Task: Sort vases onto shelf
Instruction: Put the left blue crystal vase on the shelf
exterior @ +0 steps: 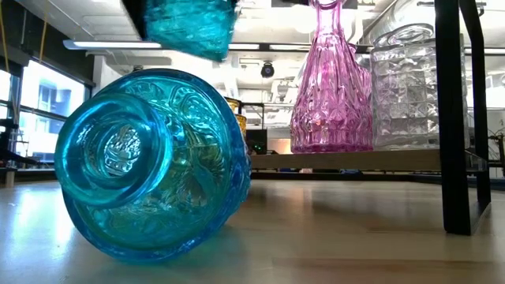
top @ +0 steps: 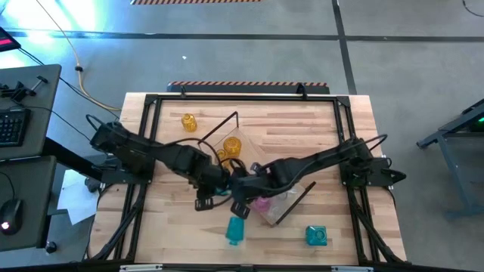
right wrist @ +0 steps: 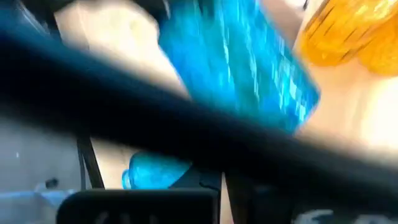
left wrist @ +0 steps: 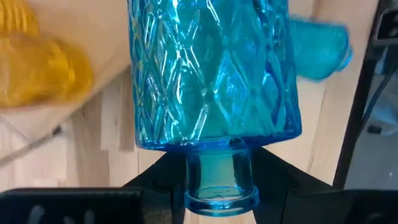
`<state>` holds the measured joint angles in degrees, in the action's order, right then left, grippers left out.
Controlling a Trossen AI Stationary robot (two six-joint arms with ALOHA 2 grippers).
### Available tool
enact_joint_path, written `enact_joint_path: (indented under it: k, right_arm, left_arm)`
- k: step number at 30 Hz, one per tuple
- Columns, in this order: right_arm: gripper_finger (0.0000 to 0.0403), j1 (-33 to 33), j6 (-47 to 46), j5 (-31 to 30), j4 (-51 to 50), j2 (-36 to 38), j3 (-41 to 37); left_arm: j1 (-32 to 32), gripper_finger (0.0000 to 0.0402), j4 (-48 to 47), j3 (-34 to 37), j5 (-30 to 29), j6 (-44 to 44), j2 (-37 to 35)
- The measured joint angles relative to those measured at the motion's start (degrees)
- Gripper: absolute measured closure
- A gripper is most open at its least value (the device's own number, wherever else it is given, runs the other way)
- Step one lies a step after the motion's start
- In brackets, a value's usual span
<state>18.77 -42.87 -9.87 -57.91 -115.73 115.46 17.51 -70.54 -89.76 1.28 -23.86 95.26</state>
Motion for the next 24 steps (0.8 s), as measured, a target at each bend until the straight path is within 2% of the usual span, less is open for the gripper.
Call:
enact_joint_path:
  k: [9,18,24]
  right_arm:
    - [0.0403,0.0,0.3,1.5,0.8,-1.9,0.0]
    - [0.0403,-0.7,-0.3,2.8,-2.9,-2.0,-0.1]
    - [0.0403,-1.2,-0.1,2.4,-3.6,-1.9,-0.2]
  left_arm:
    - [2.4,0.0290,-0.4,0.0,0.0,-4.3,0.2]
    - [2.2,0.0290,7.9,8.0,3.7,-6.8,0.1]
    - [0.3,0.0290,10.7,8.6,3.4,-7.0,0.1]
